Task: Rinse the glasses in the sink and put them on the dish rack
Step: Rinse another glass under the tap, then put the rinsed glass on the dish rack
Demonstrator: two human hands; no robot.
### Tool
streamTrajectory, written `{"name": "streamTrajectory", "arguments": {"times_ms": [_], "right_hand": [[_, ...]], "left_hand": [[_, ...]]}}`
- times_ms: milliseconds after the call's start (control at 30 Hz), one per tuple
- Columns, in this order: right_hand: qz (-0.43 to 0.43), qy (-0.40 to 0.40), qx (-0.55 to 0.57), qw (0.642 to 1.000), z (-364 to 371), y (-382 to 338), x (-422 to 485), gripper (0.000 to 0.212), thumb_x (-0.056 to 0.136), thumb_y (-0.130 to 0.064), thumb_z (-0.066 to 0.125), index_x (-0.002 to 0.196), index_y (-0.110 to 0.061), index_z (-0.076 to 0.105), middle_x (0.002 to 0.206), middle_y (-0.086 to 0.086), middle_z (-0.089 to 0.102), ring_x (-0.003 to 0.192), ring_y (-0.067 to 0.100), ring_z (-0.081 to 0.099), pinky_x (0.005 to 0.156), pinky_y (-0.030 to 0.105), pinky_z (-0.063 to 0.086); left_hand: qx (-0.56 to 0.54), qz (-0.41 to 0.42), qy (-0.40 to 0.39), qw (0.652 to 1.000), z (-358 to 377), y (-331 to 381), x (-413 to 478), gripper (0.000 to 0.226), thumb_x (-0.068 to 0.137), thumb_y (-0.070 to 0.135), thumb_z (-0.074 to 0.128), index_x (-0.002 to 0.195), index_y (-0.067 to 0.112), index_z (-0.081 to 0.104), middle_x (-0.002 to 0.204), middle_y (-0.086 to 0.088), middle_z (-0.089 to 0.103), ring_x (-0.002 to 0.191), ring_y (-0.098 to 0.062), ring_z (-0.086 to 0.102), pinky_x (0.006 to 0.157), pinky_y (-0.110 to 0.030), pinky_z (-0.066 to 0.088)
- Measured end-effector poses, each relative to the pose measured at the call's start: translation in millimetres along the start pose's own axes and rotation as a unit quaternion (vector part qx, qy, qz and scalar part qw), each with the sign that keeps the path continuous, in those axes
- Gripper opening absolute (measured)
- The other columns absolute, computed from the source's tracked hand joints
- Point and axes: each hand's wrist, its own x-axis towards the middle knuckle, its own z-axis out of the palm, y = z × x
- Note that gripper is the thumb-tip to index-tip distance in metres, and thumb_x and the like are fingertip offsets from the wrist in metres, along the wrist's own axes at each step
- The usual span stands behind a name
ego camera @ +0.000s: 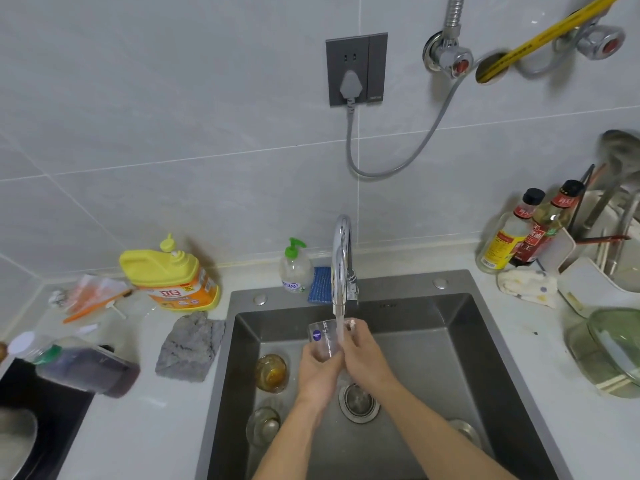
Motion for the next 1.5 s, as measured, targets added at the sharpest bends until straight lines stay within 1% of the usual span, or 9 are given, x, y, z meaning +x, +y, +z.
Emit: {"name": "streamTrajectory", "arguments": {"times_ms": [133, 300, 400, 500, 700, 867, 1100, 1300, 1500], "right_hand": [[0.039, -0.003, 0.079, 0.996, 2.0, -9.1, 17.7, 0.021, 0.105, -0.029, 0.051, 0.111, -0.018, 0.067, 0.107, 0.005, 0.071, 0.094, 0.018, 0.067, 0.079, 0.030, 0.053], [0.013, -0.006, -0.057, 0.998, -19.0, -21.5, 36.1, 0.032, 0.107, -0.033, 0.045, 0.123, -0.015, 0.066, 0.121, -0.001, 0.069, 0.109, 0.014, 0.063, 0.091, 0.030, 0.045], [-0.005, -0.012, -0.125, 0.992, -25.1, -26.6, 41.4, 0.037, 0.108, -0.037, 0.040, 0.131, -0.016, 0.061, 0.125, -0.002, 0.064, 0.112, 0.014, 0.059, 0.095, 0.030, 0.042], [-0.021, -0.016, -0.142, 0.990, -31.3, -31.1, 48.3, 0.037, 0.108, -0.041, 0.038, 0.128, -0.020, 0.062, 0.127, -0.003, 0.065, 0.113, 0.015, 0.060, 0.101, 0.035, 0.046], [-0.014, -0.072, -0.097, 0.993, -35.2, -21.3, 40.6, 0.045, 0.109, -0.045, 0.039, 0.149, -0.027, 0.046, 0.150, -0.009, 0.049, 0.138, 0.013, 0.046, 0.113, 0.032, 0.035], [0.116, -0.120, -0.053, 0.985, -33.8, 7.6, 20.7, 0.057, 0.101, -0.060, 0.045, 0.144, -0.023, 0.052, 0.143, -0.002, 0.055, 0.129, 0.018, 0.054, 0.112, 0.038, 0.041], [0.175, -0.106, -0.009, 0.979, -64.4, 6.6, -5.0, 0.025, 0.106, -0.033, 0.043, 0.111, -0.017, 0.062, 0.097, 0.004, 0.064, 0.073, 0.019, 0.061, 0.062, 0.029, 0.053], [0.098, -0.097, -0.141, 0.980, -93.4, 6.7, -17.9, 0.020, 0.101, -0.012, 0.049, 0.104, -0.005, 0.067, 0.094, 0.008, 0.070, 0.070, 0.019, 0.067, 0.056, 0.029, 0.056], [0.041, -0.038, -0.091, 0.994, -96.8, 19.4, -47.8, 0.013, 0.105, -0.018, 0.052, 0.116, -0.022, 0.059, 0.102, 0.002, 0.076, 0.082, 0.016, 0.075, 0.063, 0.028, 0.057]], "left_hand": [[0.087, -0.008, -0.045, 0.995, -17.8, 15.4, -6.5, 0.052, 0.083, 0.043, 0.083, 0.118, 0.022, 0.051, 0.113, -0.004, 0.068, 0.097, -0.015, 0.067, 0.068, -0.022, 0.053], [0.094, -0.038, -0.129, 0.986, -26.1, 14.9, -10.9, 0.034, 0.085, 0.055, 0.076, 0.097, 0.029, 0.060, 0.100, -0.005, 0.074, 0.087, -0.015, 0.077, 0.103, -0.051, 0.055], [0.024, -0.059, -0.113, 0.992, -19.9, 10.3, -3.9, 0.081, 0.059, 0.080, 0.081, 0.115, 0.027, 0.055, 0.109, -0.006, 0.076, 0.097, -0.024, 0.078, 0.104, -0.055, 0.055], [0.014, -0.082, -0.125, 0.989, -15.9, 11.4, 2.2, 0.107, 0.066, 0.081, 0.077, 0.150, 0.028, 0.038, 0.126, -0.007, 0.067, 0.104, -0.029, 0.076, 0.103, -0.053, 0.055], [-0.095, -0.192, -0.154, 0.964, -16.7, 25.2, 0.3, 0.055, 0.089, 0.053, 0.074, 0.125, 0.012, 0.065, 0.106, -0.020, 0.079, 0.096, -0.036, 0.076, 0.089, -0.053, 0.062], [-0.128, -0.263, -0.137, 0.946, -6.8, 23.2, -0.5, 0.056, 0.099, 0.053, 0.061, 0.124, 0.003, 0.065, 0.111, -0.025, 0.076, 0.100, -0.039, 0.074, 0.075, -0.046, 0.065], [-0.082, -0.266, -0.134, 0.951, 24.0, 8.1, -4.7, 0.063, 0.106, 0.054, 0.037, 0.132, 0.008, 0.069, 0.119, -0.016, 0.077, 0.105, -0.030, 0.072, 0.092, -0.043, 0.059], [-0.050, -0.179, -0.109, 0.977, 40.0, 11.8, -14.6, 0.063, 0.092, 0.056, 0.071, 0.137, 0.020, 0.045, 0.124, -0.017, 0.071, 0.096, -0.035, 0.078, 0.073, -0.053, 0.065], [-0.070, -0.127, -0.170, 0.975, 29.3, 14.4, -31.7, 0.067, 0.078, 0.048, 0.088, 0.129, 0.011, 0.066, 0.115, -0.014, 0.078, 0.096, -0.029, 0.077, 0.074, -0.041, 0.064]]}}
